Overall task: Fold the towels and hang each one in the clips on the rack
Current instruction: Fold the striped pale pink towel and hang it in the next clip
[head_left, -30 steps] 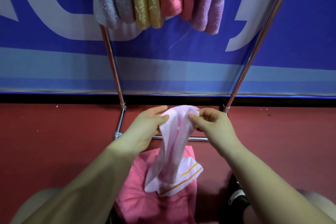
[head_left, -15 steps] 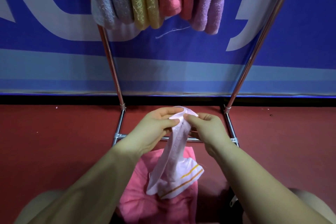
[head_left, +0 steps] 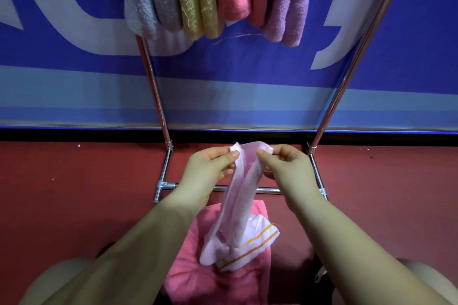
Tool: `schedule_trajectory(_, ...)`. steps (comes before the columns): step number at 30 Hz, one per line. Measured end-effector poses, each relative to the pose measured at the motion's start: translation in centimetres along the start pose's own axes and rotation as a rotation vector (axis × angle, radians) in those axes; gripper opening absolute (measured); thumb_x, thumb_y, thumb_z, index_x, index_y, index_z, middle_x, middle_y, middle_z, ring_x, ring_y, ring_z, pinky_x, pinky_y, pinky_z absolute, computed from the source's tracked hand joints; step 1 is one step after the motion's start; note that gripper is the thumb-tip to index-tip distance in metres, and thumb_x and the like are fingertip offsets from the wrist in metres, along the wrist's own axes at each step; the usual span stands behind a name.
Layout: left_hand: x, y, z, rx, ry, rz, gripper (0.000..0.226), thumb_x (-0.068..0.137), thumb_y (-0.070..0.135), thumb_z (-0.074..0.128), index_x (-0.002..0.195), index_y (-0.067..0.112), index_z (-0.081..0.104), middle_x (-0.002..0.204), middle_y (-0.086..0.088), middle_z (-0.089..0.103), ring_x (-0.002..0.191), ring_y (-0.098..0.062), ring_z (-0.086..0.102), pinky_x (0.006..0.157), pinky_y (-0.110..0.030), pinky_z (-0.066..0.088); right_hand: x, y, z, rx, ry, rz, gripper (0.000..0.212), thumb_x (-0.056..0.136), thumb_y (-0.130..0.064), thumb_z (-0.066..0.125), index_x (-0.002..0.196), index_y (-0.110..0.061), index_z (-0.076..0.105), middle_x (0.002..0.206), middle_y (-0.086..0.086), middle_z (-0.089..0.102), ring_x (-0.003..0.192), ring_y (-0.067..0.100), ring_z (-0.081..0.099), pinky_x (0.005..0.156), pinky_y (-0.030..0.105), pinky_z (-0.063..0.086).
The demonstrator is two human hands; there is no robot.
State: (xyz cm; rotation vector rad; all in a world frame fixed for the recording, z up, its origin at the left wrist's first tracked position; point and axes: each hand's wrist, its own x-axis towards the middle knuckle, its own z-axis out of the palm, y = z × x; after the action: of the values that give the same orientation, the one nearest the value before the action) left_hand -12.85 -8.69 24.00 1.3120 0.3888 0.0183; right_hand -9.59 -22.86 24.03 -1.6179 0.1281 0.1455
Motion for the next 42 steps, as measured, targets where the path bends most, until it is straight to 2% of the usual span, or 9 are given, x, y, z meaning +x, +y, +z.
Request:
schedule_trajectory(9, -0.1, -0.4, 0.8, 0.132, 0.056, 0.1, 0.018, 0.084, 0.005, 0.064, 0.098, 0.014, 0.071, 0.085, 0.0, 0.071, 0.081, -0.014, 0.062, 0.071, -0.015, 0.053, -1.2, -0.3, 1.3, 0.043, -0.242, -0.098, 0.019, 0.088, -0.009, 0.061, 0.103, -0.014, 0.072, 0.075, -0.014, 0.071, 0.067, -0.007, 0.062, 0.073, 0.013, 0.051)
schedule_trajectory(13, -0.2, -0.1, 0.8, 0.179, 0.076, 0.133, 0.014, 0.082, 0.008, 0.066, 0.089, 0.018, 0.073, 0.081, 0.0, 0.071, 0.074, -0.012, 0.059, 0.067, -0.014, 0.05, -1.1, -0.4, 1.1, 0.051, -0.163, -0.072, 0.007, 0.082, -0.008, 0.068, 0.087, -0.01, 0.073, 0.074, -0.003, 0.072, 0.066, 0.001, 0.064, 0.062, 0.014, 0.051)
schedule_trajectory(18, 0.0, -0.1, 0.4, 0.136, 0.052, 0.107, 0.012, 0.081, 0.013, 0.068, 0.091, 0.014, 0.074, 0.092, -0.008, 0.074, 0.089, -0.023, 0.067, 0.085, -0.034, 0.052, -1.0, -0.3, 1.3, 0.049, -0.197, -0.049, 0.014, 0.086, -0.011, 0.064, 0.076, -0.018, 0.072, 0.073, -0.003, 0.072, 0.07, 0.002, 0.065, 0.065, 0.015, 0.052)
schedule_trajectory(24, 0.4, 0.1, -0.2, 0.214, -0.042, 0.203, 0.013, 0.085, 0.009, 0.063, 0.086, 0.019, 0.071, 0.082, 0.004, 0.072, 0.076, -0.002, 0.065, 0.076, -0.019, 0.052, -1.0, -1.2, 0.7, -0.093, -0.252, -0.172, 0.018, 0.086, -0.006, 0.06, 0.079, -0.019, 0.07, 0.074, -0.011, 0.069, 0.066, -0.01, 0.059, 0.064, 0.004, 0.043)
schedule_trajectory(28, 0.3, 0.6, -0.3, 0.321, -0.257, 0.213, 0.017, 0.093, 0.007, 0.049, 0.089, 0.019, 0.06, 0.084, 0.006, 0.064, 0.074, 0.004, 0.058, 0.075, -0.013, 0.046, 0.0, -1.4, -0.9, -0.548, -0.326, -0.441, 0.048, 0.073, -0.01, 0.063, 0.116, -0.028, 0.059, 0.124, -0.011, 0.051, 0.12, 0.002, 0.043, 0.103, 0.015, 0.028)
schedule_trajectory(30, 0.0, 0.8, -0.4, 0.36, -0.359, 0.203, 0.017, 0.095, 0.006, 0.044, 0.092, 0.016, 0.057, 0.087, 0.007, 0.062, 0.077, 0.005, 0.058, 0.078, -0.012, 0.046, -0.1, -1.6, -1.2, -0.599, -0.461, -0.41, 0.049, 0.075, -0.005, 0.067, 0.118, -0.027, 0.058, 0.126, -0.015, 0.045, 0.129, 0.002, 0.032, 0.105, 0.014, 0.019)
schedule_trajectory(33, -0.3, 0.8, -0.6, 0.406, -0.415, 0.201, 0.017, 0.096, 0.007, 0.043, 0.094, 0.015, 0.058, 0.088, 0.008, 0.063, 0.08, 0.004, 0.058, 0.08, -0.015, 0.046, 0.1, -1.3, -1.7, -0.648, -0.486, -0.417, 0.032, 0.075, -0.016, 0.074, 0.105, -0.021, 0.063, 0.12, -0.009, 0.055, 0.121, 0.009, 0.045, 0.098, 0.014, 0.029)
schedule_trajectory(37, -0.5, 1.0, -1.1, 0.402, -0.404, 0.216, 0.019, 0.096, 0.006, 0.042, 0.091, 0.015, 0.058, 0.085, 0.006, 0.061, 0.074, 0.002, 0.056, 0.074, -0.016, 0.046, 0.3, -1.1, -2.2, -0.691, -0.555, -0.391, 0.018, 0.075, -0.03, 0.075, 0.074, -0.023, 0.058, 0.09, 0.0, 0.069, 0.09, 0.019, 0.062, 0.087, 0.038, 0.048)
schedule_trajectory(42, -0.4, 1.5, -1.7, 0.399, -0.264, 0.294, 0.018, 0.096, 0.005, 0.041, 0.092, 0.013, 0.057, 0.085, 0.002, 0.06, 0.071, 0.003, 0.054, 0.071, -0.011, 0.044, 0.4, -0.6, -2.8, -0.761, -0.596, -0.309, 0.018, 0.076, -0.03, 0.075, 0.077, -0.018, 0.062, 0.079, 0.002, 0.068, 0.079, 0.023, 0.063, 0.078, 0.04, 0.051)
